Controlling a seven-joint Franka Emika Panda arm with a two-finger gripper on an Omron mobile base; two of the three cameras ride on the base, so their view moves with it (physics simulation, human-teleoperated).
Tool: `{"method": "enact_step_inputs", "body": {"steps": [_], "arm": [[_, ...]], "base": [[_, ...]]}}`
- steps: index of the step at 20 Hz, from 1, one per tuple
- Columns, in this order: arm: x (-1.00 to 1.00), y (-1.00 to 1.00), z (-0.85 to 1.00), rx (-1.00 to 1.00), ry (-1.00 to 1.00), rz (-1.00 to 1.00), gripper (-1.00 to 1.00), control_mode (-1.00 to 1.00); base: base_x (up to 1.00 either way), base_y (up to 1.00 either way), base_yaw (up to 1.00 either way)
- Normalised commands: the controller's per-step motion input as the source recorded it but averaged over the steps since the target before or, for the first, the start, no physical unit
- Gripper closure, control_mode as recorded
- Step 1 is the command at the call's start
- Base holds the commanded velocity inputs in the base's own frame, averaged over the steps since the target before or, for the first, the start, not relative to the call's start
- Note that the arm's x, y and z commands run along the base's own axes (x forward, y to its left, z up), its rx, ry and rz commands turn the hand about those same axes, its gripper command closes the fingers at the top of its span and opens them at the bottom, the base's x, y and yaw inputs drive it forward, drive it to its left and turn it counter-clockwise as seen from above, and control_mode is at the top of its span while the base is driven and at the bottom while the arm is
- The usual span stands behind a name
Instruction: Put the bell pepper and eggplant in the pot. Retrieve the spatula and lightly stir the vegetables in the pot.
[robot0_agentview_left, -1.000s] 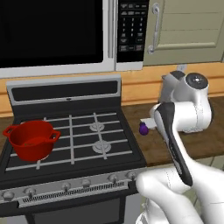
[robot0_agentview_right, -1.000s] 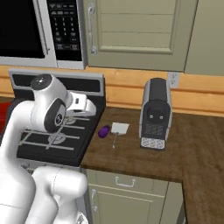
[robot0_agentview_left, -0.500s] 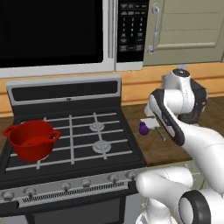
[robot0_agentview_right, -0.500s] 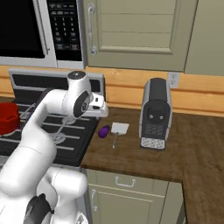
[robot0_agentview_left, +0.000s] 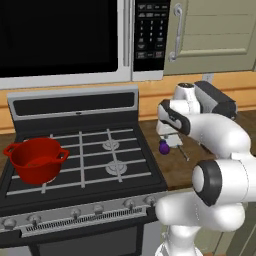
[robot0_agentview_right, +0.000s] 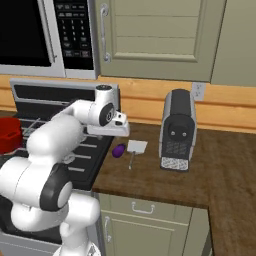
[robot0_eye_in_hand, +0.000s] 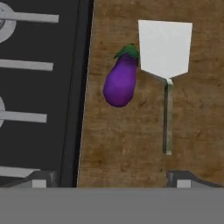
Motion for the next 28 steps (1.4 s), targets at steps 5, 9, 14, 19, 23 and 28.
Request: {"method": "enact_step_inputs", "body": {"steps": [5, 9, 14, 19, 23, 28], "arm": [[0.61, 0.0, -0.68, 0.01, 0.02, 0.0, -1.0, -1.0], [0.39, 0.0, -0.5, 0.04, 0.0, -0.01, -1.0, -1.0], [0.19, 0.0, -0.42, 0.01, 0.0, -0.03, -1.0, -1.0], [0.17, 0.0, -0.31, 0.0, 0.0, -0.05, -1.0, -1.0], [0.06, 0.0, -0.29, 0.0, 0.0, -0.04, -1.0, -1.0], [-0.11, -0.01, -0.29, 0.0, 0.02, -0.02, -1.0, -1.0]], "base": [[0.0, 0.0, 0.0], [0.0, 0.0, 0.0], [0.0, 0.0, 0.0], [0.0, 0.0, 0.0], [0.0, 0.0, 0.0], [0.0, 0.0, 0.0]]}}
